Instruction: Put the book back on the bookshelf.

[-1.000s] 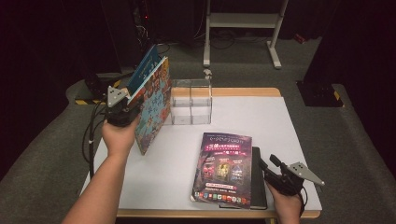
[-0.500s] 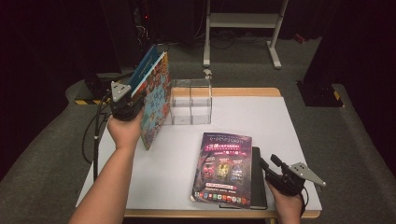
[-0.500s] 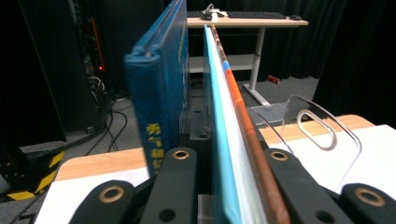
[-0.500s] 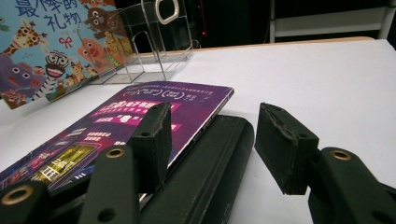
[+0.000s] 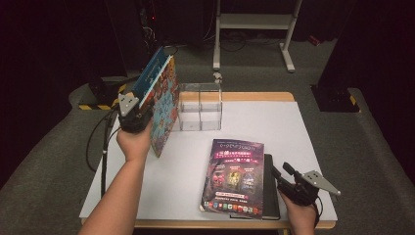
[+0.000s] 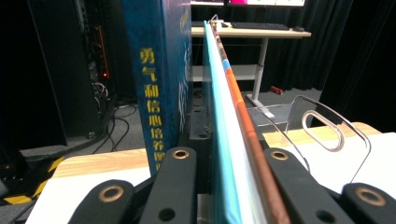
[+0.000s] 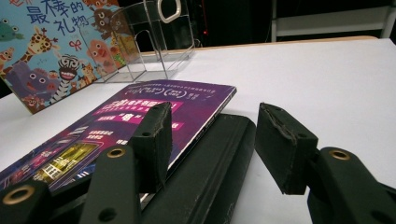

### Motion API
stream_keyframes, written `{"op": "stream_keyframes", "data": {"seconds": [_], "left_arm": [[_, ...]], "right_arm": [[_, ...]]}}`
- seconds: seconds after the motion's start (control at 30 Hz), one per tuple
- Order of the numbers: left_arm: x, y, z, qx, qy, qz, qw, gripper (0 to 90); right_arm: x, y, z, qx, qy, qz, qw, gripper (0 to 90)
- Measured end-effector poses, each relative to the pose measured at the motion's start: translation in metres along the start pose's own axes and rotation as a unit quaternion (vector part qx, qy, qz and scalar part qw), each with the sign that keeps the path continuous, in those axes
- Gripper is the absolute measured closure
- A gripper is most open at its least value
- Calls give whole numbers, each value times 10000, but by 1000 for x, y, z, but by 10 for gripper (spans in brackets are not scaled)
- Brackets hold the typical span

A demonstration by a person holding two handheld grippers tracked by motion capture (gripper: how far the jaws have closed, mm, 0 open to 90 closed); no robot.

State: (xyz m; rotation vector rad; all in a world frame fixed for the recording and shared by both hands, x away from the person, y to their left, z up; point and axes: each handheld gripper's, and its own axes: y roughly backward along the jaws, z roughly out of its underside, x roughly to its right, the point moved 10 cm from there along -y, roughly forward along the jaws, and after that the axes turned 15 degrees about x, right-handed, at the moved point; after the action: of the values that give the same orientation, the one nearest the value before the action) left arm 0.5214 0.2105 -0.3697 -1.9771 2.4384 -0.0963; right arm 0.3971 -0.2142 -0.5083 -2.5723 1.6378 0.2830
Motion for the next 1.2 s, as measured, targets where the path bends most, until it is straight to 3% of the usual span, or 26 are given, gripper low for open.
{"op": "stream_keyframes", "data": {"seconds": [0.37, 0.43, 0.87, 1.2], "left_arm": [[1, 6, 4, -48, 157, 234, 9996, 751], [2, 11, 10, -105, 148, 329, 9993, 746], [2, 45, 44, -249, 150, 471, 9985, 740], [2, 57, 70, -461, 104, 441, 9979, 757]], "right_arm": [[0, 0, 1, -13, -13, -2, 10000, 453], [-1, 0, 1, -21, -11, -9, 10000, 454], [-4, -1, 3, -56, 24, -37, 10000, 453], [-5, -2, 4, -67, 31, -50, 10000, 453]]}}
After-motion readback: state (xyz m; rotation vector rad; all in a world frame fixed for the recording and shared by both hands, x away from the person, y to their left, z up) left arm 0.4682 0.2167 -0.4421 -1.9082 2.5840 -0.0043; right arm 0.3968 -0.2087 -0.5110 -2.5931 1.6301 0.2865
